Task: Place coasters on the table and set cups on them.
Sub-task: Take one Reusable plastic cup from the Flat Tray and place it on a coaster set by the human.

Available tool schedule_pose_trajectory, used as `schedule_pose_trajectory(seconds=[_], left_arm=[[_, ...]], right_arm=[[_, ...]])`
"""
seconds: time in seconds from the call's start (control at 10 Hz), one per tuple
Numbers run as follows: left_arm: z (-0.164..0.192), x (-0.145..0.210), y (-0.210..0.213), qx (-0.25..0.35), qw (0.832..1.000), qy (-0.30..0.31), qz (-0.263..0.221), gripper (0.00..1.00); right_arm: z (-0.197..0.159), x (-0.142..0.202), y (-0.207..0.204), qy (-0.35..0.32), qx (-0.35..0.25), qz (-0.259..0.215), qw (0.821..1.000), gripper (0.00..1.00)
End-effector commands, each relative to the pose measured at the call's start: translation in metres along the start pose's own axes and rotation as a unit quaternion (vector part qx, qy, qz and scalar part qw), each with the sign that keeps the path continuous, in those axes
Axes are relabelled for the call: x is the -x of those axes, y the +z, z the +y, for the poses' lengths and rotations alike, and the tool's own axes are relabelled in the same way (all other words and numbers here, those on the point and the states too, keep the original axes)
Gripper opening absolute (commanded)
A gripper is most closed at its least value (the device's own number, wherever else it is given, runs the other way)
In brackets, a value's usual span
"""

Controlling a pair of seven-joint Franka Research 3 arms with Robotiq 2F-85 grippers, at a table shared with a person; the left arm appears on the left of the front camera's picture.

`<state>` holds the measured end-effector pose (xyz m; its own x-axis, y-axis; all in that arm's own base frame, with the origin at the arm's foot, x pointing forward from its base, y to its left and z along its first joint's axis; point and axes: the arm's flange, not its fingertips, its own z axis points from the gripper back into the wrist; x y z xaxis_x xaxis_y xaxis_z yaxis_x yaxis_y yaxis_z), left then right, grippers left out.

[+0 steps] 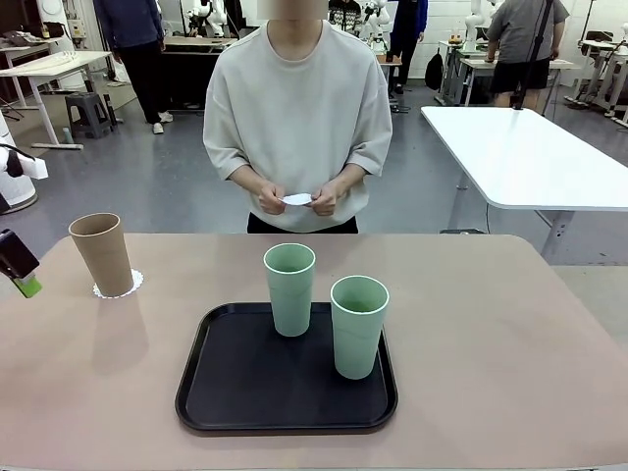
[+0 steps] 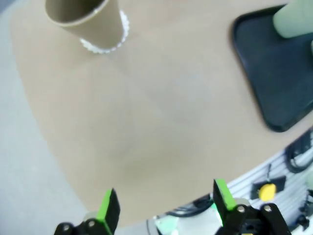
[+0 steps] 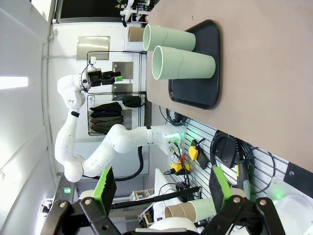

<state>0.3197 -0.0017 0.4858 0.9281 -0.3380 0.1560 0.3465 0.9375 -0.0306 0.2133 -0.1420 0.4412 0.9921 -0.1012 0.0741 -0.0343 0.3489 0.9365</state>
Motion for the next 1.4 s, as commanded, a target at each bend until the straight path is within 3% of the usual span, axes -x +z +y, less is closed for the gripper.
schedule_pose_trajectory(seconds=[0.0,0.1,0.2,0.3,0.4,0.8,1.3], left_arm=[[0.002,-0.004,0.002,-0.046,0.999,-0.009,0.000,1.00],[0.000,0.000,0.000,0.000,1.000,0.000,0.000,1.00],[0.026,0.005,0.002,0.171,0.983,0.012,-0.070,1.00],[0.054,0.010,0.004,0.286,0.952,0.033,-0.103,1.00],[0.079,0.009,0.002,0.343,0.933,0.054,-0.098,1.00],[0.154,0.030,0.006,0.477,0.861,0.100,-0.149,1.00],[0.218,0.073,-0.007,0.493,0.844,0.118,-0.175,1.00]], right_arm=[[0.000,0.000,0.001,0.002,-0.006,0.000,1.000,1.00],[0.000,0.000,0.001,0.002,-0.006,0.000,1.000,1.00],[0.000,0.000,0.001,0.002,-0.006,0.000,1.000,1.00],[0.000,0.000,0.001,0.002,-0.006,0.000,1.000,1.00],[0.000,0.000,0.001,0.002,-0.006,0.000,1.000,1.00],[0.000,0.000,0.001,0.002,-0.006,0.000,1.000,1.00],[0.000,0.000,0.001,0.002,-0.006,0.000,1.000,1.00]])
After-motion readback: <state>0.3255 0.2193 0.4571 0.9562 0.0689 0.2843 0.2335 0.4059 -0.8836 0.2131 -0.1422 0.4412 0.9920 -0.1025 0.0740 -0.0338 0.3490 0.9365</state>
